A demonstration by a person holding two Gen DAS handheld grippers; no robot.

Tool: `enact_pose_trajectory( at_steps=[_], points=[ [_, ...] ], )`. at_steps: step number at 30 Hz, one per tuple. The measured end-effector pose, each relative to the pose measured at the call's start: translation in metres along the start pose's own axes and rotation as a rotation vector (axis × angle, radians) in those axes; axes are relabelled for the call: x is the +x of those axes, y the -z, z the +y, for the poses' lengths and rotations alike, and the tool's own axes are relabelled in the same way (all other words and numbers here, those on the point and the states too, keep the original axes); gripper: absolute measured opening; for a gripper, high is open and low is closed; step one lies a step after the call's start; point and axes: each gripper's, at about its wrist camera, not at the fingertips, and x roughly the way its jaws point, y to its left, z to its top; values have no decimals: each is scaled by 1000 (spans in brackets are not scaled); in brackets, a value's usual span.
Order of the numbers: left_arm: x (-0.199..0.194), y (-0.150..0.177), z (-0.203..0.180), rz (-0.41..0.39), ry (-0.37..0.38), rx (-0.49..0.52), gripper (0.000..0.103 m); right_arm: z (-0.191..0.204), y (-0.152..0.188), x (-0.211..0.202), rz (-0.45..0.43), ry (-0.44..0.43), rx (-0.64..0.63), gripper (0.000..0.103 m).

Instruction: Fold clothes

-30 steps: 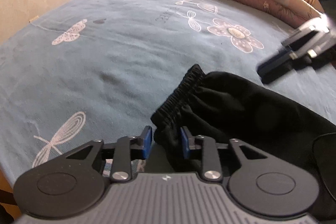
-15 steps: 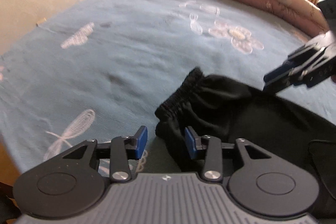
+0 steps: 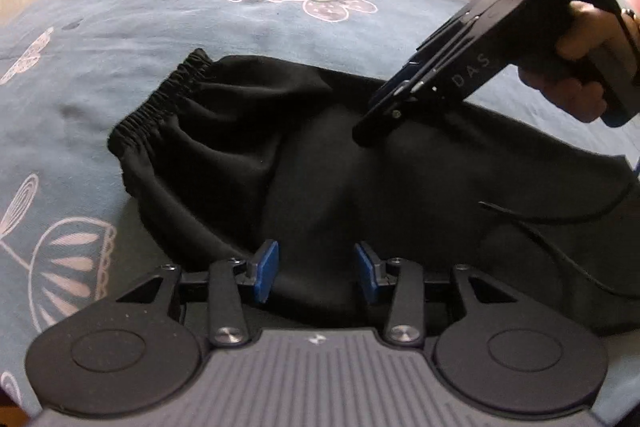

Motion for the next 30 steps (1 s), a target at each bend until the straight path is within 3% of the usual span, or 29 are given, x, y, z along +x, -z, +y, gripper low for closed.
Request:
enact_pose_trajectory(
  at_steps=[2,4,7,8,11,13,18,23,26,28,30],
  points=[
    [-12,-5,6,-59,25,-40,42,0,-3,-4,-6,-5,8,52],
    [-16,-11,11,-94,58,-58,55,1,-5,-11,-22,-12,20,52],
    [-2,-7,13,-23,53,-35,56,2,-7,-15,-29,2,47,53],
    [6,-2,13,22,19,-10,55,1,-6,-17,-31,10,57,53],
    [4,10,5,44,-31,128,56,-3,-2,-23,-40,39,86,53],
    [-2,7,2,73,-22,153,55,-9,2,-30,-48,76,107,53],
    [-15,-21,-29,9,67,221,56,-24,24,-60,-118,116,230,57],
    [7,-14,-92,73,124,319,57,-30,69,-108,-199,138,308,58],
    [27,7,-114,209,56,333,58,-32,114,-155,-217,190,325,62],
    [20,15,-129,200,-14,370,58,-34,156,-188,-216,213,370,66],
    [14,11,-140,236,-78,336,58,-33,199,-214,-217,234,413,67]
  ],
)
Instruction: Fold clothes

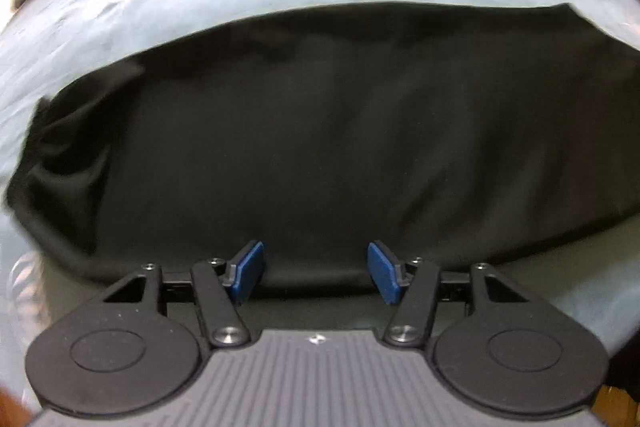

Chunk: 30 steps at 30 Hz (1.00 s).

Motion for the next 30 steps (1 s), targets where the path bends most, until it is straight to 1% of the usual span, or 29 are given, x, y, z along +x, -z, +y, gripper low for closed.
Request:
enact_pose_trajectory(
  at_steps=[3,5,7,9,11,12,13,14,15,16,17,18,19,20,23,25,28,30],
  points=[
    [-23,-18,-15,-41,-39,-23,58,-21,53,-29,17,21,71,67],
    [-27,-35,-39,-104,-42,31,63,-23,90,-37,48,24,98,67],
    [-16,-44,-64,-128,-45,116,63,-17,123,-33,76,49,88,67],
    [-3,-39,-80,-127,-46,176,63,-5,151,-24,80,84,76,67],
    [14,-33,-80,-87,-17,197,64,7,173,-13,78,142,78,67],
    [13,-29,-77,-104,-5,188,64,12,181,-7,78,171,93,67],
    [13,-25,-72,-116,8,176,67,15,188,0,81,186,113,67],
    [15,-27,-66,-99,20,151,68,18,194,6,85,194,134,67],
    [13,-31,-59,-91,25,125,65,21,199,13,89,202,155,67],
    [8,-35,-57,-111,25,113,62,23,204,17,82,208,166,70],
    [3,-40,-54,-134,25,102,62,26,207,20,68,213,171,77],
    [-2,-48,-53,-167,35,104,63,28,210,22,53,218,175,82],
    [-5,-59,-53,-201,53,107,64,30,212,25,43,220,180,89],
    [-6,-70,-53,-231,70,109,64,32,214,26,38,221,182,94],
    [4,-100,-62,-274,123,115,64,35,215,30,38,223,181,101],
    [16,-113,-70,-283,171,120,64,35,214,32,36,219,192,103],
    [38,-116,-72,-275,203,99,64,37,213,34,33,233,200,103],
    [53,-119,-73,-271,223,83,64,43,214,35,34,257,179,103]
  ],
)
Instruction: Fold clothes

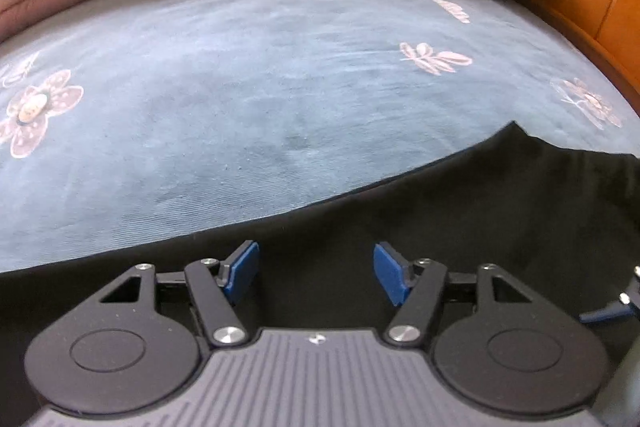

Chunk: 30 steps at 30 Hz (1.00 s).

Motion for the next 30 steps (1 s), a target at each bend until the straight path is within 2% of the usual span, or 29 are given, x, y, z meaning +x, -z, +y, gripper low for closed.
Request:
enact_pose_trajectory(
  at_steps=[3,6,9,12,14,18,20,22,24,26,28,30],
  points=[
    [0,-1,14,-15,23,-89,64,6,3,1,-13,30,-27,103],
    [9,-9,24,-4,-18,-110,64,8,7,0,-33,47,-37,103],
    [2,-12,29,4,-19,-146,63,11,9,0,-37,61,-48,103],
    [-10,-16,19,-8,60,-185,63,12,9,-1,-33,70,-48,103],
    [-16,-16,1,-18,126,-166,67,12,9,-2,-34,74,-46,103],
    [-4,-16,-33,8,221,-97,68,13,10,-2,-47,78,-43,103],
    [7,-15,-41,21,196,-76,68,14,13,-2,-59,82,-43,103],
    [15,-15,-39,29,153,-97,68,15,15,-3,-71,83,-41,103],
    [22,-16,-31,58,42,-122,66,15,17,-4,-78,83,-40,103],
    [18,-19,-22,52,-21,-142,65,15,17,-4,-84,84,-41,103],
    [11,-22,-17,54,21,-182,67,15,15,-2,-83,86,-43,103],
    [1,-24,-22,50,57,-176,67,15,14,-2,-75,87,-43,103]
  ],
)
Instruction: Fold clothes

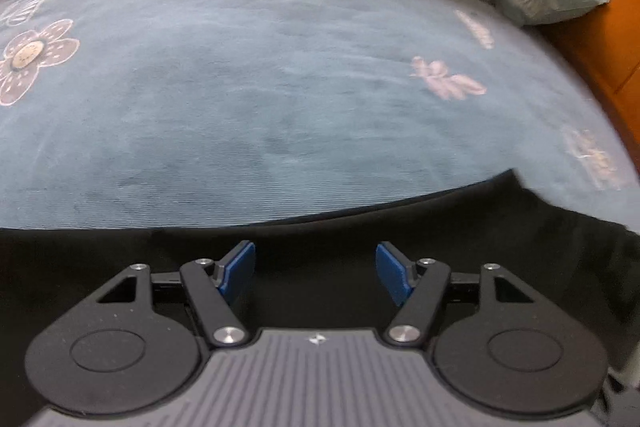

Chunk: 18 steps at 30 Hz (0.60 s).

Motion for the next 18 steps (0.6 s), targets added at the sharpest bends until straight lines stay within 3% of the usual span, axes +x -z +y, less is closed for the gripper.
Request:
enact_pose_trajectory(
  at_steps=[4,6,9,11,15,18],
  points=[
    [-6,9,-28,6,68,120,68,0,-4,-2,13,-2,-4,103],
    [3,15,-36,37,66,154,68,-3,-6,-9,7,0,-2,103],
    [19,24,-34,87,44,141,68,-16,0,-34,-82,29,21,103],
    [19,28,-33,61,21,150,68,-32,7,-48,-108,77,57,103],
    [22,26,-39,70,-24,186,69,-79,32,-57,-59,149,227,103],
    [24,23,-45,86,-55,208,69,-101,56,-55,15,132,350,103]
  ],
)
